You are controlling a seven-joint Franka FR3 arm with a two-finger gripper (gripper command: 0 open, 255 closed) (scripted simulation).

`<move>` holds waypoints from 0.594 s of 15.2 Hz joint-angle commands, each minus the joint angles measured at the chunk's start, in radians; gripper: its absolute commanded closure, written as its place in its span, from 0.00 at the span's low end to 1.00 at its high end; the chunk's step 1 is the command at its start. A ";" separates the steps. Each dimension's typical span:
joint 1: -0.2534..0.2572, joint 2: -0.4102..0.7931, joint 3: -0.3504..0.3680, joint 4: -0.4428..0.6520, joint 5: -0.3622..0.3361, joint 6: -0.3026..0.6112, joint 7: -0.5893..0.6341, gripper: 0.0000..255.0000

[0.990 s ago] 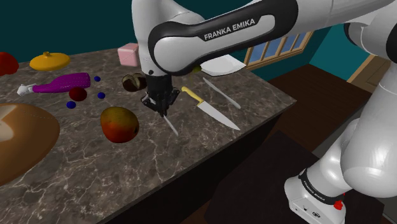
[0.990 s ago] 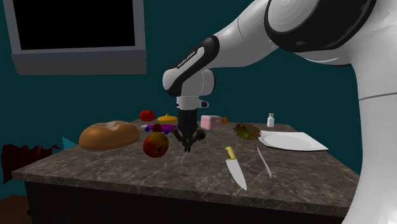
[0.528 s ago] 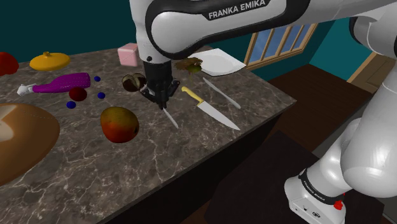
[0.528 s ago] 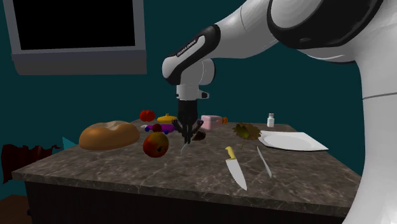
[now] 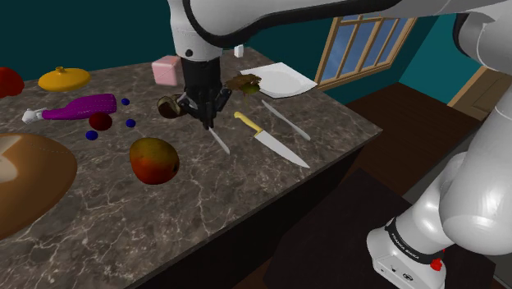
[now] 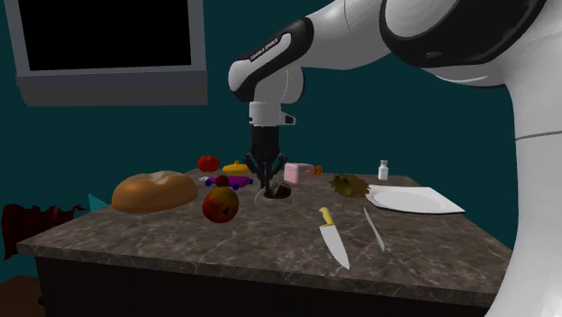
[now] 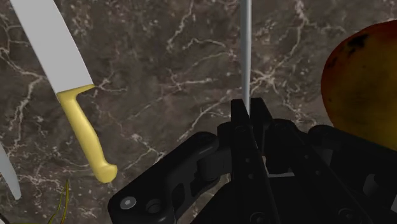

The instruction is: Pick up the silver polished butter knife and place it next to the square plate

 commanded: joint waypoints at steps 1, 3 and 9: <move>0.000 -0.002 0.000 0.022 0.001 -0.024 -0.002 1.00; -0.035 -0.064 -0.013 -0.054 0.027 -0.006 -0.050 1.00; -0.120 -0.224 -0.070 -0.239 0.086 0.028 -0.203 1.00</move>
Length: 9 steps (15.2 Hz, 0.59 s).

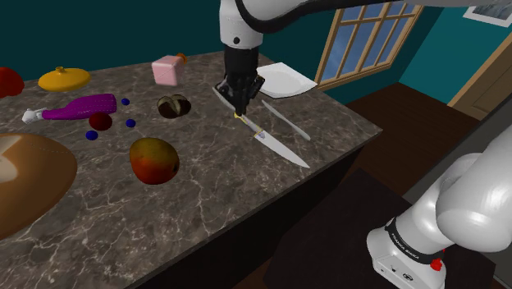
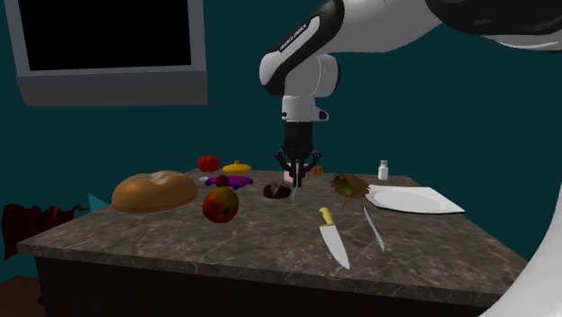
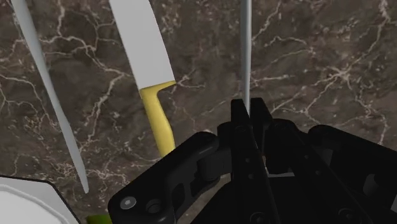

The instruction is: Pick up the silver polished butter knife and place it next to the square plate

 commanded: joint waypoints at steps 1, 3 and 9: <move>-0.025 -0.045 -0.023 -0.055 0.014 0.011 -0.054 1.00; -0.047 -0.088 -0.048 -0.102 0.025 0.016 -0.105 1.00; -0.108 -0.193 -0.132 -0.216 0.037 0.022 -0.256 1.00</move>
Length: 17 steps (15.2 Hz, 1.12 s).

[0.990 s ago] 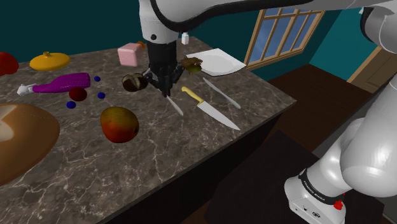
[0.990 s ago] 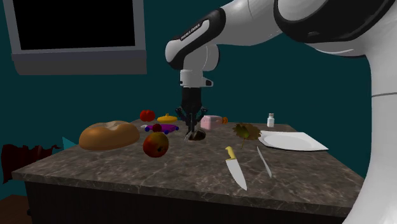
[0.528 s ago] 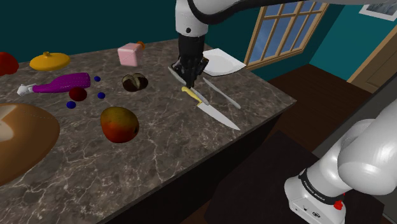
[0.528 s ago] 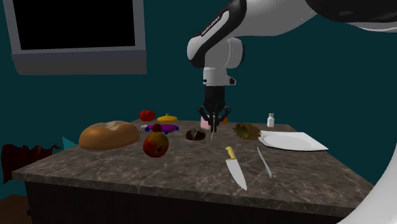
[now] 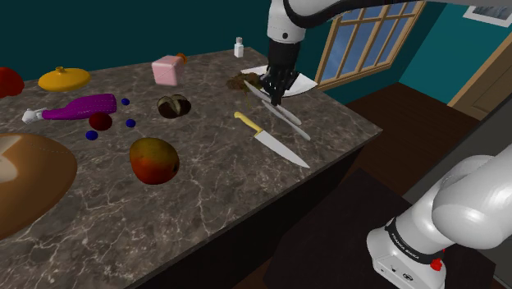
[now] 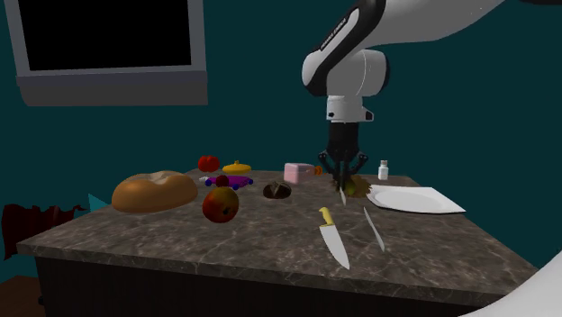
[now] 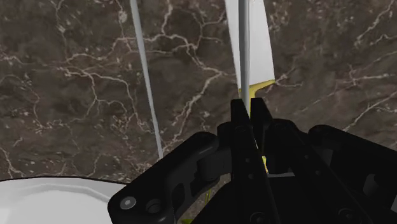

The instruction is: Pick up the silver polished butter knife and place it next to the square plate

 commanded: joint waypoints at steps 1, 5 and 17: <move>-0.021 -0.027 -0.030 -0.030 -0.001 0.001 -0.052 1.00; -0.060 -0.073 -0.091 -0.078 -0.011 0.000 -0.150 1.00; -0.086 -0.072 -0.128 -0.200 -0.022 0.122 -0.213 1.00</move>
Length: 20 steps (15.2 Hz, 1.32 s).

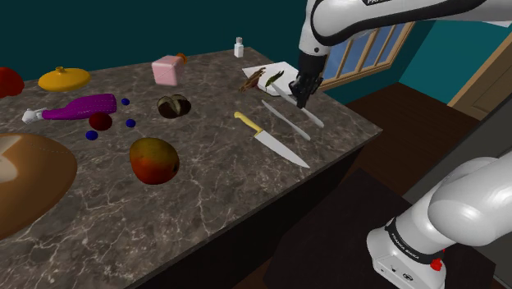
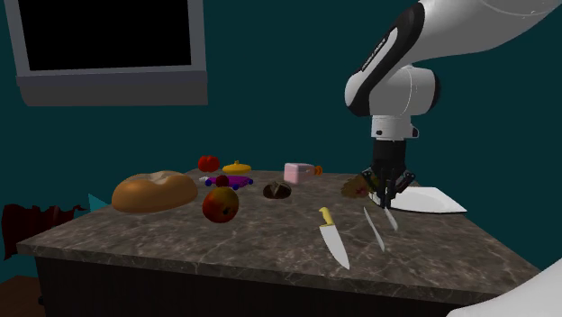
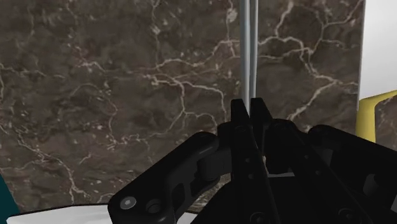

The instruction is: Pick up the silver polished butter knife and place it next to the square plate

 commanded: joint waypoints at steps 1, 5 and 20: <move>0.000 0.005 0.000 -0.021 0.000 0.027 -0.001 1.00; 0.000 0.022 0.001 -0.060 -0.001 0.082 0.000 1.00; 0.000 0.037 0.003 -0.087 -0.002 0.124 0.000 0.00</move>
